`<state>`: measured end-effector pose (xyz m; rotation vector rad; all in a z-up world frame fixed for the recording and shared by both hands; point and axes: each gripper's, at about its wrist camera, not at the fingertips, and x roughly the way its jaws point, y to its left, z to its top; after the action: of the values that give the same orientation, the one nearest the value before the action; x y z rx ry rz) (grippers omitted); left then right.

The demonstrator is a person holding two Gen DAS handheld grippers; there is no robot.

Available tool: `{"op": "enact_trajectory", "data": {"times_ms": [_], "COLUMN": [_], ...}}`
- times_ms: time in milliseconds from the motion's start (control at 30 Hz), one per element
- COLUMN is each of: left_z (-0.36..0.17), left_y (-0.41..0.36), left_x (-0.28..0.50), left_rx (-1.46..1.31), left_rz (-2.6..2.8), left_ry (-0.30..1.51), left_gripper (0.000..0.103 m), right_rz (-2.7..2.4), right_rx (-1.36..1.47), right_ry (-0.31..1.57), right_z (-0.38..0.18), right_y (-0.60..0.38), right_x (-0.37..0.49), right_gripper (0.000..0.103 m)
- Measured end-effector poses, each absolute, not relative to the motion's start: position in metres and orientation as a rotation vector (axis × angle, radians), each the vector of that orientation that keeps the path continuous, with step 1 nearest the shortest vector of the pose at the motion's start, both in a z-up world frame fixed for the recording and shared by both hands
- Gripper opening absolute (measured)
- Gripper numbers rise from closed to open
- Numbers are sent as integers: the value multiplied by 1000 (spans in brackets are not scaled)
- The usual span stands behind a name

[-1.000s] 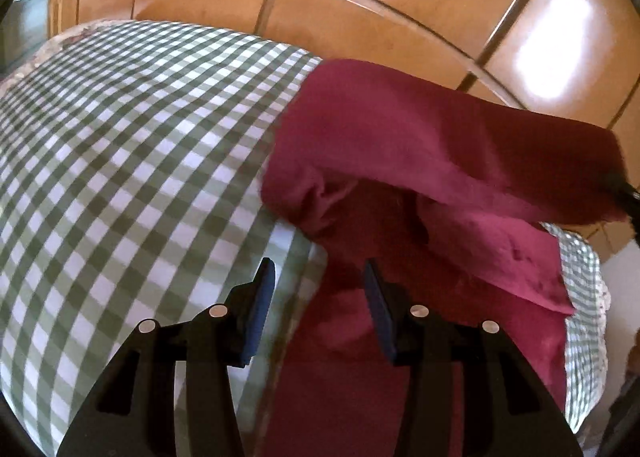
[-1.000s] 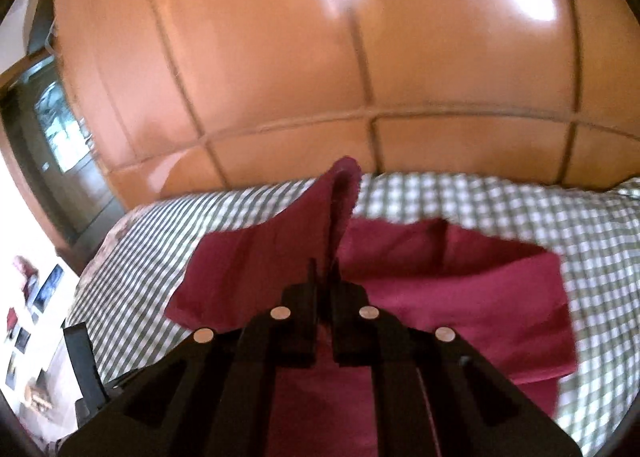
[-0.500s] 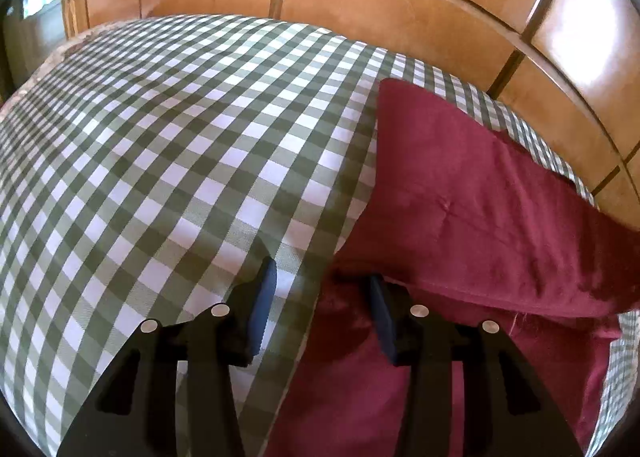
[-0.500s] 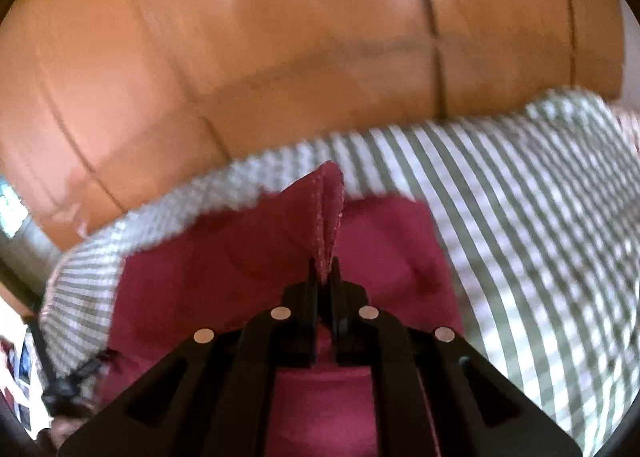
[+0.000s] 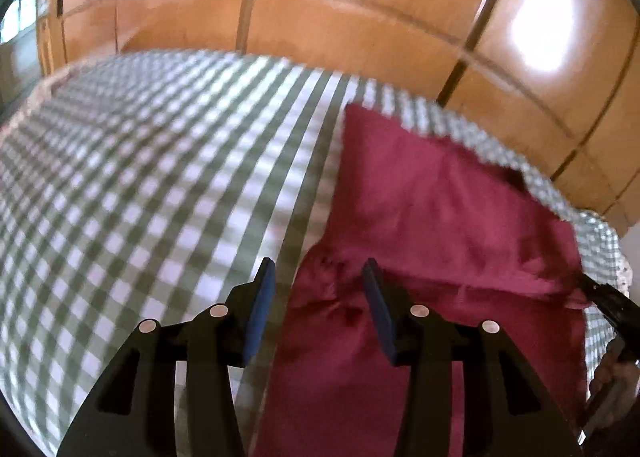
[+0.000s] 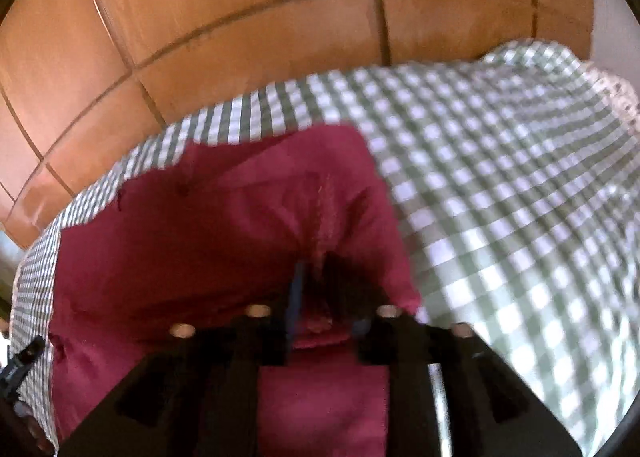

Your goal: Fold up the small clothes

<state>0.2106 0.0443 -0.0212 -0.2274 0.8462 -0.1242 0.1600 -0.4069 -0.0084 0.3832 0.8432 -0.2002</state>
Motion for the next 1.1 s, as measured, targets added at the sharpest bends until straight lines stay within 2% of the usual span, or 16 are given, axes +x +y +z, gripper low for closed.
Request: {"op": "enact_trajectory", "data": {"times_ms": [167, 267, 300, 367, 433, 500, 733, 900, 1100], "left_z": [-3, -16, -25, -49, -55, -48, -7, 4, -22], "left_y": [19, -9, -16, -23, -21, -14, 26, 10, -7], "left_x": [218, 232, 236, 246, 245, 241, 265, 298, 347], "left_rx": [-194, -165, -145, -122, -125, -166, -263, -213, -161], "left_rz": [-232, -328, -325, -305, -312, -338, -317, -321, -208], "left_ry": [787, 851, 888, 974, 957, 962, 828, 809, 887], "left_gripper": [50, 50, 50, 50, 50, 50, 50, 50, 50], "right_rz": [-106, -63, -61, -83, -113, -105, -101, -97, -91], "right_rx": [329, 265, 248, 224, 222, 194, 195, 201, 206], "right_ry": [795, 815, 830, 882, 965, 890, 864, 857, 851], "right_z": [13, 8, 3, -16, -46, -55, -57, -57, -58], "right_y": [-376, -353, -350, -349, -353, -352, -350, -351, -351], "right_x": [157, 176, 185, 202, 216, 210, 205, 205, 203], "right_gripper": [50, 53, 59, 62, 65, 68, 69, 70, 72]}}
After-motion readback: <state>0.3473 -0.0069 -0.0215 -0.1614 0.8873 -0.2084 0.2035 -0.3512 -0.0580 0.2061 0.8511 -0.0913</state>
